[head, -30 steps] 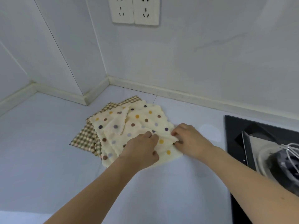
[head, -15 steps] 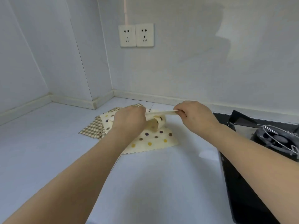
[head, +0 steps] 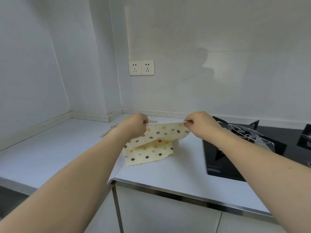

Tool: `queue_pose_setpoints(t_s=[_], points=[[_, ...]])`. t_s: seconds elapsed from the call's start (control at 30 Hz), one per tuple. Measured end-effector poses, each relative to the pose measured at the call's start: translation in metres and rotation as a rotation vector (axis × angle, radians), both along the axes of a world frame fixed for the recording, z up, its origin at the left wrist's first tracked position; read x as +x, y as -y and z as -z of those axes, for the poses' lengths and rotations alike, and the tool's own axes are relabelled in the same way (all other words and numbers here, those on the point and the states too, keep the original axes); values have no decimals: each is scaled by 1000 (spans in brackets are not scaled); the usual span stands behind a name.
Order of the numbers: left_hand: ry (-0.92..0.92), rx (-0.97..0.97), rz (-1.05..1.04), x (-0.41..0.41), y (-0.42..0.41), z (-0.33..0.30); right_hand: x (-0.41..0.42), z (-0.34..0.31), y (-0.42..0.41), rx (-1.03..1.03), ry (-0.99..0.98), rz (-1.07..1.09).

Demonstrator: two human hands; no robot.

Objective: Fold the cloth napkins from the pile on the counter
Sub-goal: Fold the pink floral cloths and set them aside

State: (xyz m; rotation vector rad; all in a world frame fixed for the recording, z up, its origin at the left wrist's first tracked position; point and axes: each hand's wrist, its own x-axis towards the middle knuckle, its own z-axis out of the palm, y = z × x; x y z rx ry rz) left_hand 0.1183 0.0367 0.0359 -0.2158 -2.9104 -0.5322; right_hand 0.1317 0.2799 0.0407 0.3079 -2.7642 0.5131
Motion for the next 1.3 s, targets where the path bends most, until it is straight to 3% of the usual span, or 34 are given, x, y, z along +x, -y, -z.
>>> queue_pose_setpoints(t_s=[0.07,0.17,0.23,0.47,0.63,0.73,0.87,1.0,1.13,1.3], points=[[-16,128,6,12,0,-26,7,-21,-3,-98,38,-42],[-66,315,-2,25,0,-68,18,-66,-9,-459,265,-158],[-90,402,-15,31,-1,-84,21,-89,-14,-541,366,-211],[4,294,92,18,-6,-55,5,-70,-10,-171,167,-25],[-78,177,84,-2,-3,0,-9,-17,-13,4,-24,55],[-198,34,96,-1,-5,14,-8,5,-18,244,-163,58],[-397,-85,219,17,-2,30,7,38,-26,375,-201,27],[-325,-217,407,54,2,70,28,85,-30,523,-152,-46],[-111,-218,473,85,6,116,42,131,-37,456,-18,-56],[-184,-233,519,96,3,132,46,150,-37,203,-45,-21]])
